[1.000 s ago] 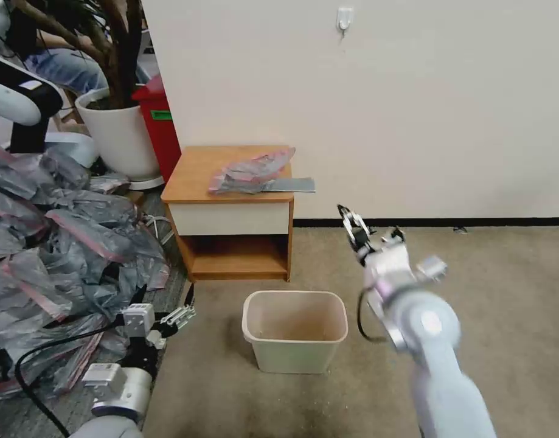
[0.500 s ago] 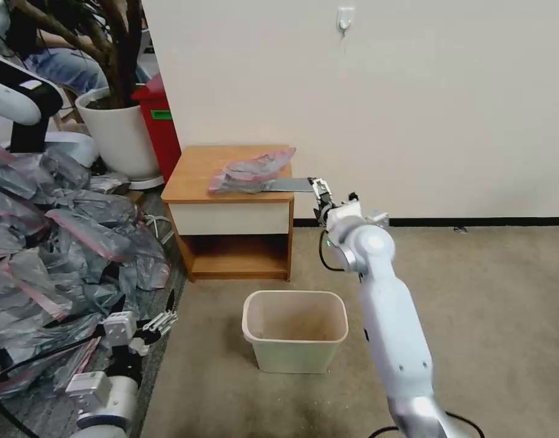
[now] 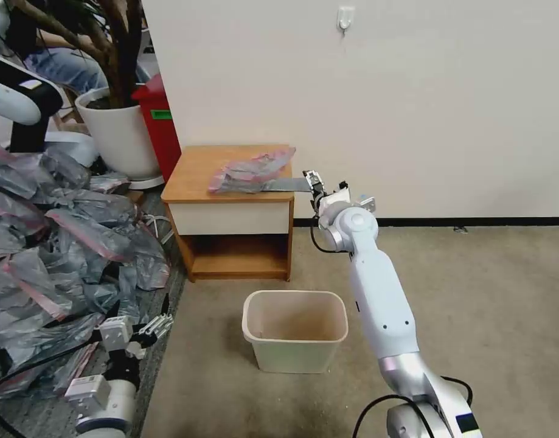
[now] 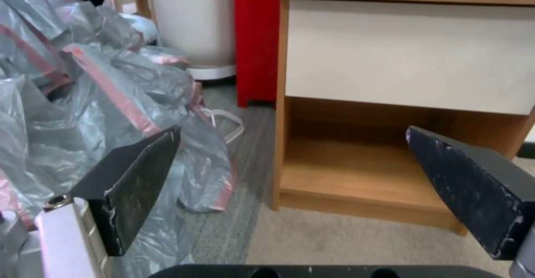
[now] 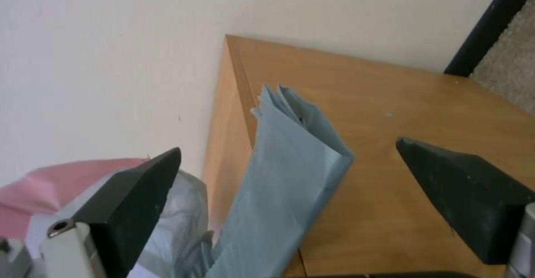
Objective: Pick up the garbage bag from the table and place it over the trash can.
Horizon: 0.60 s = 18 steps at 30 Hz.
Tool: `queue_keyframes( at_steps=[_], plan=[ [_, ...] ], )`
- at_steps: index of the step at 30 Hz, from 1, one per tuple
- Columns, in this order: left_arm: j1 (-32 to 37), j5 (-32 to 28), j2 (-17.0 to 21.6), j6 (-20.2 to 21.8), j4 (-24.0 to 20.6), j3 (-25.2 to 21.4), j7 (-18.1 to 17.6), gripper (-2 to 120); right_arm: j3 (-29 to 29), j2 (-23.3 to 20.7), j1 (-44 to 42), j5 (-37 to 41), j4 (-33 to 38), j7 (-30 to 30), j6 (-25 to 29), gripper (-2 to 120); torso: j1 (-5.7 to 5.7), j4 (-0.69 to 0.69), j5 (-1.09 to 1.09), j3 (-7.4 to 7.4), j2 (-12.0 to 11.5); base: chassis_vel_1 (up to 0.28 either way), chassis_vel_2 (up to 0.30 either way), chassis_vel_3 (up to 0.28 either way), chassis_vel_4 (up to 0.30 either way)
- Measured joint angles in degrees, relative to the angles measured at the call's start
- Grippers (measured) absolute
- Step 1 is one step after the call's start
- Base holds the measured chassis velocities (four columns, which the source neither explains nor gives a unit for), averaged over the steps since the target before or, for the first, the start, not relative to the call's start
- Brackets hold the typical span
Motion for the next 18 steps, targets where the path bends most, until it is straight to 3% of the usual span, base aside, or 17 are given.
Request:
queue_keyframes(
  at_steps=[6,10,18],
  plan=[
    [0.42,0.50,-0.37,-0.82,0.27,-0.05,-0.03,100,-0.13,-0.04,0.34,-0.36,-0.55,-0.38,-0.13,91,0.00,0.00,0.00,0.00,0.00,0.000,0.000,0.000,0.000],
    [0.66,0.69,-0.51,-1.18,0.30,-0.21,-0.07,100,-0.28,-0.07,0.27,-0.72,-0.63,-0.40,-0.20,80,-0.01,0.00,0.00,0.00,0.00,0.000,0.000,0.000,0.000],
    [1.13,1.15,-0.79,-1.79,0.34,-0.32,-0.18,100,-0.33,-0.11,0.05,-1.62,-0.47,-0.40,-0.24,49,-0.01,0.00,0.00,0.00,0.00,0.000,0.000,0.000,0.000]
  ],
)
